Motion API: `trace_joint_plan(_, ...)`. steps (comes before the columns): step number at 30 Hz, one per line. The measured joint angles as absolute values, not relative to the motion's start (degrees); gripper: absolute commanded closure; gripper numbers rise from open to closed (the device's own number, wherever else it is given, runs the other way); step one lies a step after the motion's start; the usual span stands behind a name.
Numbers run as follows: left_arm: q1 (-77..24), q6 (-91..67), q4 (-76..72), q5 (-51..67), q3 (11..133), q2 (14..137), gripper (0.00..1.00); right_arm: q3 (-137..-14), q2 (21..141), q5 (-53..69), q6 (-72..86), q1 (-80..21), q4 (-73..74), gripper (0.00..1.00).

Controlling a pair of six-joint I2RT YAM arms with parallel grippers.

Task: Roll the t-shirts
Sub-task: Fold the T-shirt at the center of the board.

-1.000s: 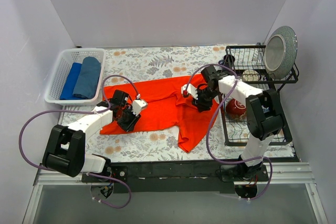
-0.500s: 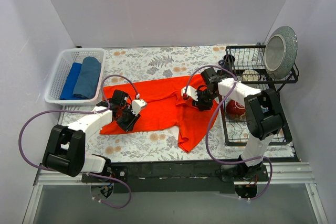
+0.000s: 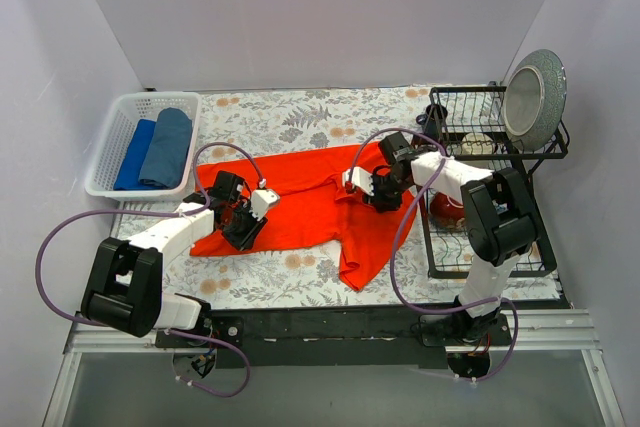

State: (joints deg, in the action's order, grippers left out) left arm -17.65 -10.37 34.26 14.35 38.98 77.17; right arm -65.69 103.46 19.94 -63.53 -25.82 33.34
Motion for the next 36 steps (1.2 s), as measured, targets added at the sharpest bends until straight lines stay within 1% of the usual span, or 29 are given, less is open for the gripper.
trace_joint_plan(5, -17.45, -10.2, 34.15, 14.35, 38.92, 77.17, 0.73, -64.27, 102.52, 19.05, -62.43, -26.13, 31.57, 0.87)
trace_joint_plan(6, -17.43, -10.07, 34.02, 14.35, 38.85, 77.17, 0.73, -64.01, 102.3, 18.68, -62.19, -26.17, 31.18, 0.87)
trace_joint_plan(12, -17.3, -8.97, 33.8, 14.11, 38.81, 77.14, 0.73, -63.81, 101.69, 16.38, -61.89, -26.48, 31.07, 0.84)
trace_joint_plan(18, -16.95, -8.29, 33.21, 14.09, 38.57, 77.1, 0.73, -64.01, 100.95, 16.19, -61.69, -26.48, 33.3, 0.78)
trace_joint_plan(21, -16.93, -8.27, 32.75, 14.09, 38.33, 76.93, 0.73, -64.1, 100.95, 16.16, -61.36, -26.48, 34.33, 0.78)
trace_joint_plan(30, -16.91, -7.62, 32.67, 14.09, 38.22, 76.88, 0.73, -65.76, 100.99, 16.16, -59.99, -26.48, 35.73, 0.88)
trace_joint_plan(32, -16.91, -7.44, 32.56, 14.09, 38.2, 76.88, 0.73, -65.91, 100.99, 16.19, -60.16, -26.48, 36.14, 0.93)
trace_joint_plan(36, -16.62, -7.05, 32.29, 14.09, 38.17, 76.88, 0.73, -65.91, 100.97, 16.16, -60.69, -26.48, 37.39, 0.97)
